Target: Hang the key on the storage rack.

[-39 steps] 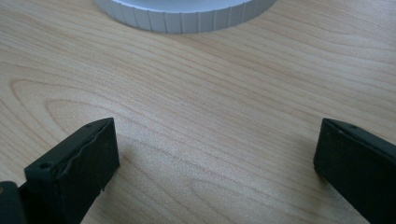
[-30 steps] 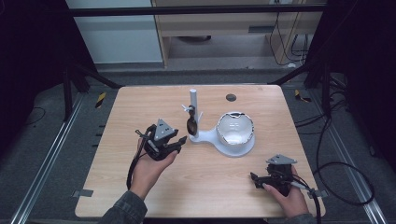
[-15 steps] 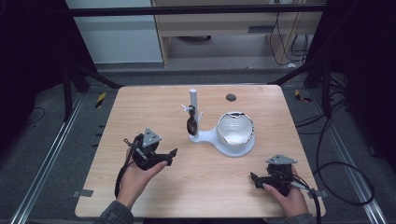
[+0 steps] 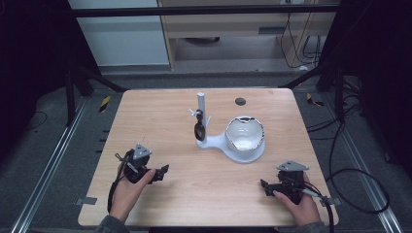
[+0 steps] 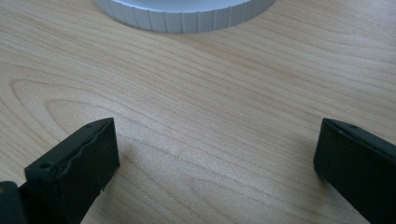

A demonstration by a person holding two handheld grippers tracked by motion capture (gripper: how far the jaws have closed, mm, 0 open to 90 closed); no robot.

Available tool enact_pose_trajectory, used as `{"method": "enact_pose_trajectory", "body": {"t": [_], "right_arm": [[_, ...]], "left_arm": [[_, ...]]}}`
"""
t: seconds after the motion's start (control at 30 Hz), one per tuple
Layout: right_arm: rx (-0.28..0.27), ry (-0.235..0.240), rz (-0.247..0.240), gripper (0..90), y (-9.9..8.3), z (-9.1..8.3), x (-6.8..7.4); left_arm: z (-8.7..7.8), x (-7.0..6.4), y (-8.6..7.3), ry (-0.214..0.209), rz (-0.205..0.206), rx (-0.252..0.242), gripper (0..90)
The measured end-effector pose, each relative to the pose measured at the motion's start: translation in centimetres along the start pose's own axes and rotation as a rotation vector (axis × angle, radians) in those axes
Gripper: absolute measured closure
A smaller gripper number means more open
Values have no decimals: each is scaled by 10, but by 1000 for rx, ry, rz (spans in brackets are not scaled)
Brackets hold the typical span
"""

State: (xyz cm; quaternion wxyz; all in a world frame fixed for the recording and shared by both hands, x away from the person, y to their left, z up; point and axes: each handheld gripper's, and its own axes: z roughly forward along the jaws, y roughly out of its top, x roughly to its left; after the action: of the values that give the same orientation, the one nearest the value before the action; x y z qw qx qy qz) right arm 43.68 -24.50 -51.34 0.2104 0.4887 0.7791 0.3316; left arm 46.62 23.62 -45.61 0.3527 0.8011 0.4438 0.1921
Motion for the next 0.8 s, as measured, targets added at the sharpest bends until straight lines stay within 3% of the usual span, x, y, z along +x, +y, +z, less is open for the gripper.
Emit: {"method": "enact_pose_trajectory", "body": {"t": [0.3,0.8], "right_arm": [[1,-3,5,5,0,0,1],[1,-3,2,5,0,0,0]], "left_arm": [[4,22,-20,54,-35,57,119],[10,45,-40,92,-77,66,112]]}}
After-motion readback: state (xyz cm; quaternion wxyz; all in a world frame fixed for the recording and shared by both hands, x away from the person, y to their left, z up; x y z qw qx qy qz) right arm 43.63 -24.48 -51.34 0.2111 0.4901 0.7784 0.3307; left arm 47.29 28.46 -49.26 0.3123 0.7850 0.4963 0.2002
